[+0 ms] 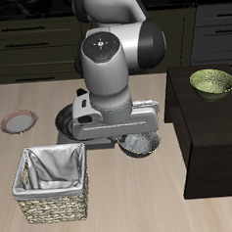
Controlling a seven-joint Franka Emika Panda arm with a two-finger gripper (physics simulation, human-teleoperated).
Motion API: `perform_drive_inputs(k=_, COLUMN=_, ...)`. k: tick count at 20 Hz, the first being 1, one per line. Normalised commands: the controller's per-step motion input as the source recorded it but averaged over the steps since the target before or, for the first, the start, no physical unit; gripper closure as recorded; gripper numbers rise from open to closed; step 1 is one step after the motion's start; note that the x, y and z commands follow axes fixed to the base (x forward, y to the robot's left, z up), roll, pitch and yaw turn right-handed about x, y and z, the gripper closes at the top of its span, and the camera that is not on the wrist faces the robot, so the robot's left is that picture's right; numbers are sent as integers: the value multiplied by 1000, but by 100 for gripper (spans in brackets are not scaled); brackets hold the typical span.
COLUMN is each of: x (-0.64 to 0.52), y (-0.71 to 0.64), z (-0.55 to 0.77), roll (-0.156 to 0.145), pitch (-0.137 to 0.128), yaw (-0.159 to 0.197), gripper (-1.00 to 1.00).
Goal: Place the black bowl on the plate
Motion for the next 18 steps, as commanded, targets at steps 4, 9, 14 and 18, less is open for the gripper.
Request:
perform_drive_inputs(k=4, x=-482, y=-311, z=352, roll=-23, pitch=-33, yaw=30, gripper=100)
perform_drive_inputs(k=9, x=-451, y=-368, z=231, roll=-8, pitch=-36, yaw=21, gripper=100)
perform_drive_inputs(k=14, x=-615, y=-287, z=178, roll=-1, pitch=-89, yaw=55, gripper=100)
perform_drive_inputs(k=18, x=-518, y=-146, z=162, roll=20, pitch=-68, yaw=23, gripper=100)
